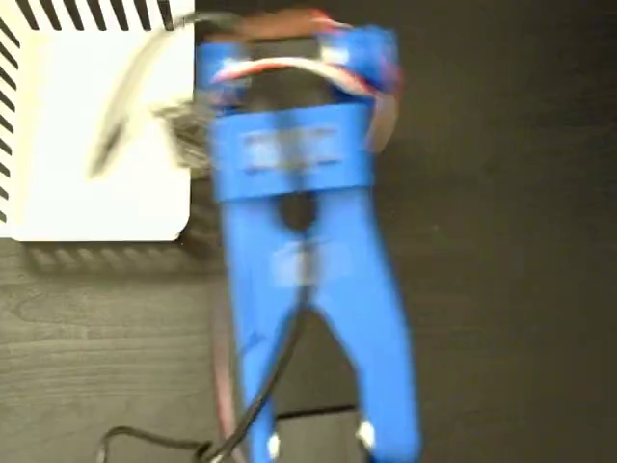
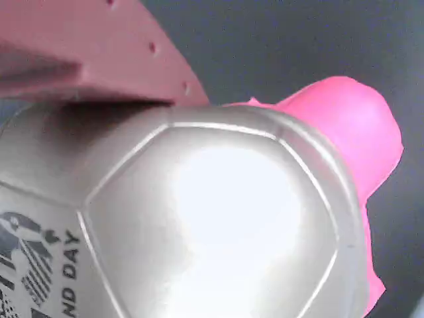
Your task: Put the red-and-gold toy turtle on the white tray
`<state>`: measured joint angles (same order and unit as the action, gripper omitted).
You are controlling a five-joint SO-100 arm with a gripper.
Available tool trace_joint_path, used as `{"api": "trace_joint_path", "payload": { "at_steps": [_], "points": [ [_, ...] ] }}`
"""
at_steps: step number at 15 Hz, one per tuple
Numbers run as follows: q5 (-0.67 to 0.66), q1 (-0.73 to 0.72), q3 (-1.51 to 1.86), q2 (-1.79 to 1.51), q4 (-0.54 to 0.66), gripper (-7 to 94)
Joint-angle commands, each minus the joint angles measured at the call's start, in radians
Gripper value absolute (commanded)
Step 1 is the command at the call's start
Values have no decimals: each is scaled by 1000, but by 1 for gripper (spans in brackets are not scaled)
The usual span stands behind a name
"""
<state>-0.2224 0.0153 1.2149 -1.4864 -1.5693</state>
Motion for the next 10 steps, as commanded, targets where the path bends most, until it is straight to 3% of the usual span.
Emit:
{"api": "trace_joint_path", "payload": {
  "at_steps": [1, 5, 10],
  "points": [
    [55, -129, -175, -38, -14, 0],
    [163, -287, -339, 115, -12, 0],
    [196, -344, -379, 321, 2, 0]
  ]
}}
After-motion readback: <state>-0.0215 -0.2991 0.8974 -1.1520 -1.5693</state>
